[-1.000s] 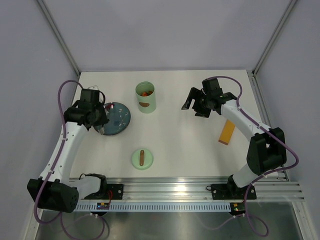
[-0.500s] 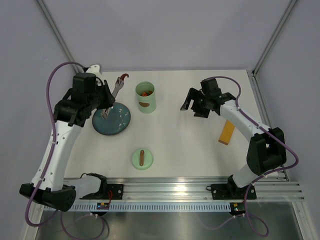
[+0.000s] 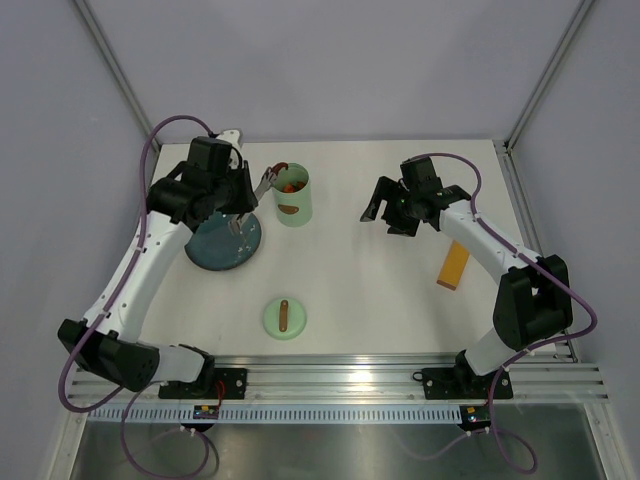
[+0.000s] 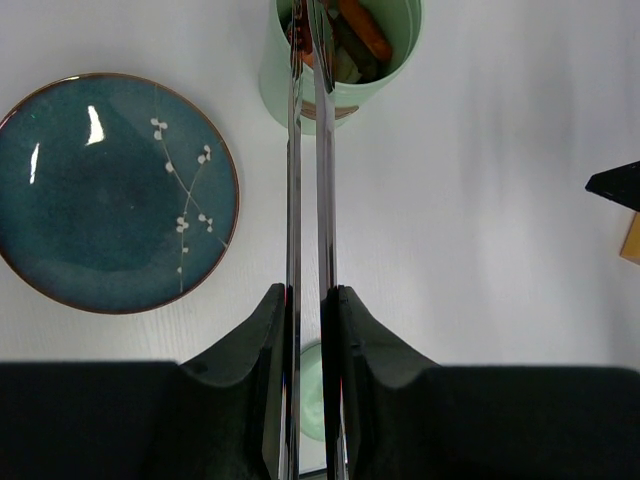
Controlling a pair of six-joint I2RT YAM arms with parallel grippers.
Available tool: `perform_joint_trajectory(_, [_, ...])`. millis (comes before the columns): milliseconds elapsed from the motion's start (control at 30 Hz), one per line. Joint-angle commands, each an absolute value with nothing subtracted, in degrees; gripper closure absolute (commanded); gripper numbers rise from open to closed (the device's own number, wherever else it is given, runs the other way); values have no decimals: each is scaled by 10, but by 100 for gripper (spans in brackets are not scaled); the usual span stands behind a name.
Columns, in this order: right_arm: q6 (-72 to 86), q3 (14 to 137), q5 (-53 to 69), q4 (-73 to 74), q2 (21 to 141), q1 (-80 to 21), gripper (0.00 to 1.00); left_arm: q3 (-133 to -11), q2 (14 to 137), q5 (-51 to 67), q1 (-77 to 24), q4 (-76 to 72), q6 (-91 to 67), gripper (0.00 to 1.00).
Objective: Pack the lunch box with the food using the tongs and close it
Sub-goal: Pick up the fake food from the plate, then place the fake food in the packing box.
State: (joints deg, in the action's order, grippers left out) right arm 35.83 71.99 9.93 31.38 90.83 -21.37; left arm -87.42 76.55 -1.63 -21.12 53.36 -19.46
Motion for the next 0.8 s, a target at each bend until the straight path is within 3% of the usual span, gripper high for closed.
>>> perform_joint_trajectory(0, [360, 743, 87, 313, 897, -221, 12, -902, 773, -4, -215, 493, -197, 100])
perform_joint_trajectory(267, [358, 746, 82, 318, 896, -222, 12, -897, 795, 17, -219, 475, -205, 95])
perform_joint_trajectory(400, [357, 745, 79, 322, 894, -223, 12, -892, 802, 18, -222, 470, -207, 86])
perform_joint_trajectory(567, [356, 743, 80, 321, 892, -224, 12, -899, 801, 14, -225, 472, -206, 64])
perform_joint_trajectory(767, [355, 743, 80, 321, 894, -224, 12, -914, 802, 14, -230, 480, -204, 60])
